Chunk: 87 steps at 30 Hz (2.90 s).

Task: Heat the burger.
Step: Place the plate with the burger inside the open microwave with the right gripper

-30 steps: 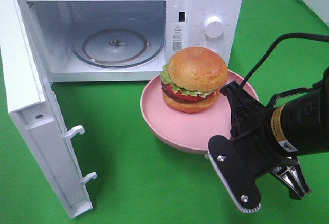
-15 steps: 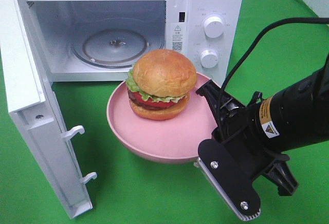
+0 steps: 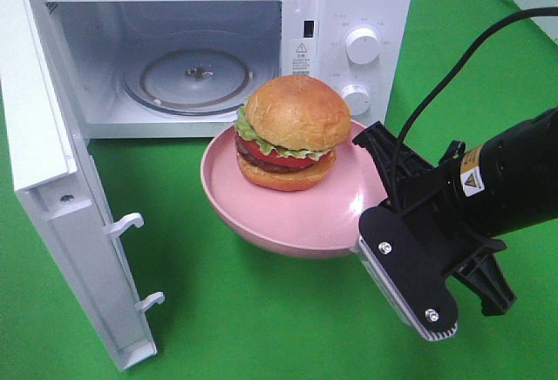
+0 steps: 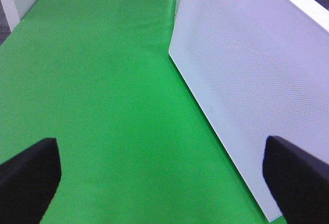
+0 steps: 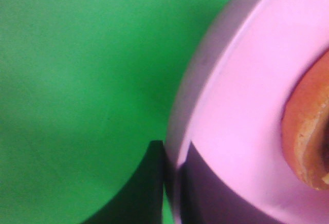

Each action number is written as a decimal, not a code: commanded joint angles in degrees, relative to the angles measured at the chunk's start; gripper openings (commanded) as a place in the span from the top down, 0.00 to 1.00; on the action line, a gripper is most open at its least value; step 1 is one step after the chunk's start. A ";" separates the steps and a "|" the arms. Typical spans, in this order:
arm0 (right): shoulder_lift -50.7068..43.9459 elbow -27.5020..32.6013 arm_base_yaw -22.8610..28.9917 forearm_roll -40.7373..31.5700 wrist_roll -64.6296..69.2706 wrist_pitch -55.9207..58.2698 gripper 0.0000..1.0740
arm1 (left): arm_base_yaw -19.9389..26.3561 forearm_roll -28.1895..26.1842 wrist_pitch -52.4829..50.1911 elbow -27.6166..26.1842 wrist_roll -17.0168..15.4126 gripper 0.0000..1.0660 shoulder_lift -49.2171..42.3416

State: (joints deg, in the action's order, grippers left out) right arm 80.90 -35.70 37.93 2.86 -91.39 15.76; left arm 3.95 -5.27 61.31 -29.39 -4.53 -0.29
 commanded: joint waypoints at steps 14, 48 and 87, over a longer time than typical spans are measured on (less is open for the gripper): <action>-0.92 -0.97 -0.29 2.64 0.57 -7.16 1.00 | -0.06 -0.17 -0.40 -0.06 -0.29 0.06 -0.06; 16.62 -20.28 3.72 5.27 6.19 -5.16 1.00 | -0.06 -0.17 -0.40 -0.06 -0.29 0.06 -0.06; 37.53 -50.94 3.72 7.62 17.53 9.34 1.00 | -0.06 -0.17 -0.40 -0.06 -0.29 0.06 -0.06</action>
State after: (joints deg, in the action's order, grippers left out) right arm 119.06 -85.26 41.60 9.17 -74.77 27.90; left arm 3.95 -5.27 61.31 -29.39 -4.53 -0.29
